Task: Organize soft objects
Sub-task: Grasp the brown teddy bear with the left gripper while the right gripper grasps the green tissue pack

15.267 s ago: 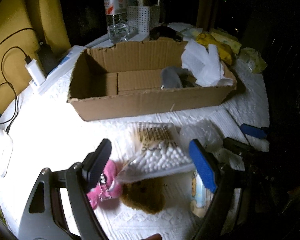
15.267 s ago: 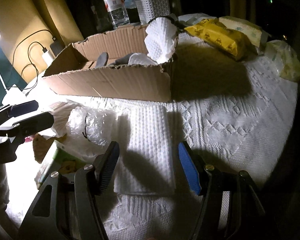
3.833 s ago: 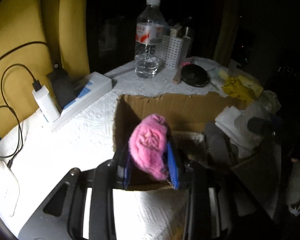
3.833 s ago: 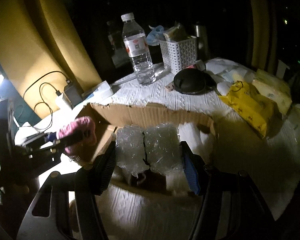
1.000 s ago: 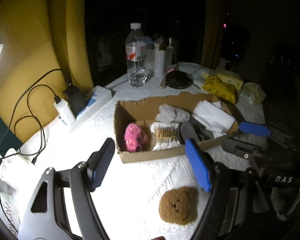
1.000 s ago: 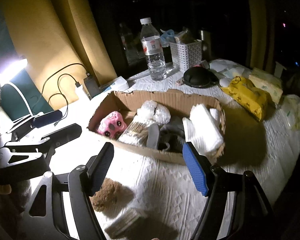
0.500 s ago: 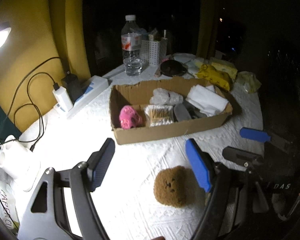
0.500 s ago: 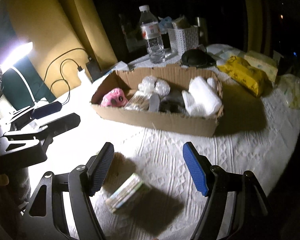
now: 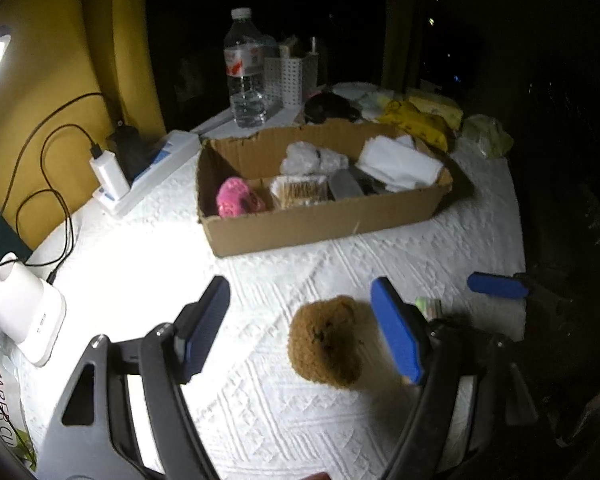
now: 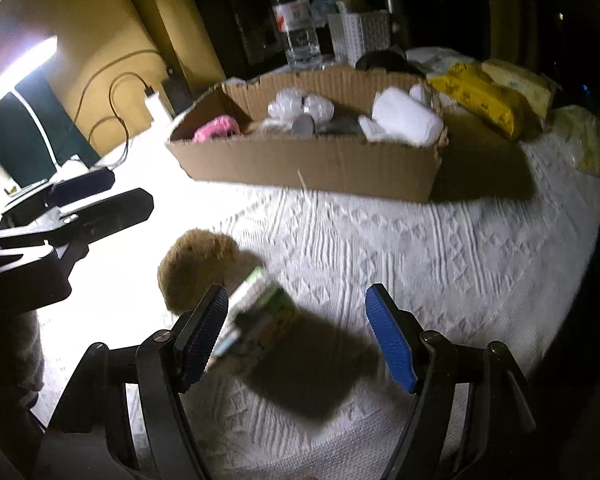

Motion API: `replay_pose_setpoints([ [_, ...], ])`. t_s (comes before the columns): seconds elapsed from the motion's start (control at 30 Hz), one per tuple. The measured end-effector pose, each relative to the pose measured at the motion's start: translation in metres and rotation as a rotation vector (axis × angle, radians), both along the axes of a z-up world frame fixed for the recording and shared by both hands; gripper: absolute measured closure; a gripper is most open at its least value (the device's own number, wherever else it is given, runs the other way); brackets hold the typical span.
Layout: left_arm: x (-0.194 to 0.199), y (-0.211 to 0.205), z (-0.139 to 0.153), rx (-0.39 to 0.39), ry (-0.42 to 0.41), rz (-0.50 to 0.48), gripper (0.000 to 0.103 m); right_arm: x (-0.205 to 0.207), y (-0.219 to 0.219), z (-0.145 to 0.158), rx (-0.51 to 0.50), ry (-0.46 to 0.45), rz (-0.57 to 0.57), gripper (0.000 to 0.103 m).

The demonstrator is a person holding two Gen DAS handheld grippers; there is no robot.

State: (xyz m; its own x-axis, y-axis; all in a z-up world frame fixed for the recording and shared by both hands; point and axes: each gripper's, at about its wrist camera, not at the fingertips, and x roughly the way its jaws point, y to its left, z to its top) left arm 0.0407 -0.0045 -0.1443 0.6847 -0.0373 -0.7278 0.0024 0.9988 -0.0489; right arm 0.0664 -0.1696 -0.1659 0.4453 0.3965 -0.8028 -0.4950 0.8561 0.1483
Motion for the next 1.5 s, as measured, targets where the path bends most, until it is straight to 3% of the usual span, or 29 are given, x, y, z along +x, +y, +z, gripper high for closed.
replay_pose_setpoints([
  [0.37, 0.001, 0.016, -0.006, -0.018, 0.018, 0.032, 0.029, 0.002, 0.018, -0.009, 0.02, 0.024, 0.022, 0.028],
  [0.63, 0.005, 0.023, -0.011, -0.034, 0.03, 0.042, 0.029, 0.0, 0.033, -0.031, -0.007, 0.111, 0.04, 0.029],
  [0.77, 0.007, 0.018, -0.016, -0.032, 0.043, 0.033, 0.029, -0.003, 0.031, -0.028, 0.004, 0.106, 0.046, 0.049],
  [1.5, 0.021, -0.018, -0.068, 0.003, 0.157, -0.049, 0.029, 0.026, -0.02, -0.01, 0.054, 0.058, -0.041, 0.05],
])
